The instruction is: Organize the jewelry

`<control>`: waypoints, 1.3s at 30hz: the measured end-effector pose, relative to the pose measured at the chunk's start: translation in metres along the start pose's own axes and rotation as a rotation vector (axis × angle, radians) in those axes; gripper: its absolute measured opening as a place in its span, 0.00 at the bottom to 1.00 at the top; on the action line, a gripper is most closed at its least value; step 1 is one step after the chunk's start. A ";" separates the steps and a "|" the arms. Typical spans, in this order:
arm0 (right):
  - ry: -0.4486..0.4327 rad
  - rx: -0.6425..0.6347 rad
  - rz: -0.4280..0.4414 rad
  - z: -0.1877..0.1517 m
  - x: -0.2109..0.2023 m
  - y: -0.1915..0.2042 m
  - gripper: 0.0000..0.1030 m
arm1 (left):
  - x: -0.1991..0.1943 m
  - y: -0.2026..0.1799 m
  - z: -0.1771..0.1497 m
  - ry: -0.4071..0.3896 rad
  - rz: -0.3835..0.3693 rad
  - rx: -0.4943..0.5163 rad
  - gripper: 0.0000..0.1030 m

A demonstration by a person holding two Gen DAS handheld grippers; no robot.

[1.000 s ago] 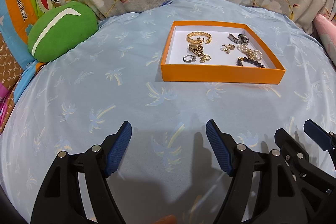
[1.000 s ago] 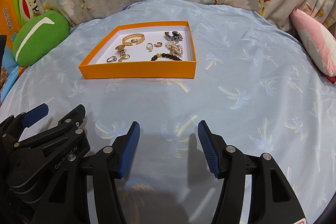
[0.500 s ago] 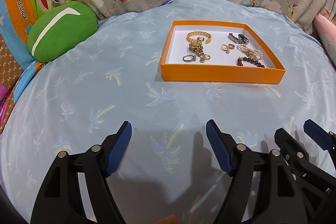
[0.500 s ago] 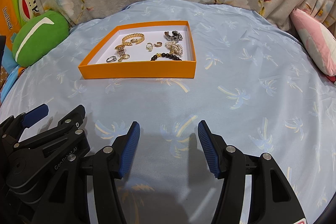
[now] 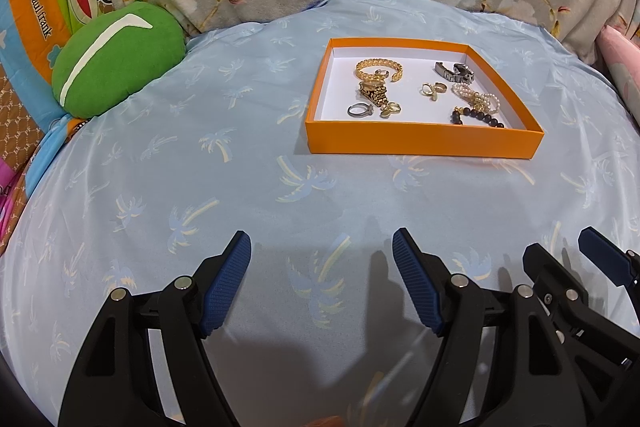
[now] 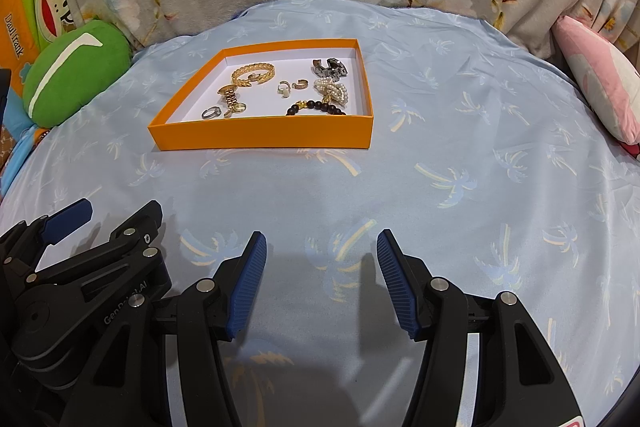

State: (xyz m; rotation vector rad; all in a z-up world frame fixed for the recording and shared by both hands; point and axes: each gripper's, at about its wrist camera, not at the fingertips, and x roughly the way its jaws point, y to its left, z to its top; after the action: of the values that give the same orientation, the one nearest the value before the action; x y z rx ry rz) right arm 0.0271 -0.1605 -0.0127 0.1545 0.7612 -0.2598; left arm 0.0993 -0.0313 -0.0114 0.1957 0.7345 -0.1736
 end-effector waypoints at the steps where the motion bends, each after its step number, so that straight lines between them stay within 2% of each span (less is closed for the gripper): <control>1: 0.000 0.000 0.000 0.000 0.000 0.000 0.56 | 0.000 0.000 0.000 -0.001 0.001 0.000 0.69; 39: -0.002 0.000 0.000 0.000 0.001 -0.001 0.56 | 0.000 0.000 -0.001 -0.017 0.008 0.005 0.69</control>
State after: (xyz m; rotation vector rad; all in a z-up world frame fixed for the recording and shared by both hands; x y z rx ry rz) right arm 0.0276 -0.1620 -0.0130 0.1543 0.7595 -0.2604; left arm 0.0983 -0.0307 -0.0120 0.2014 0.7168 -0.1694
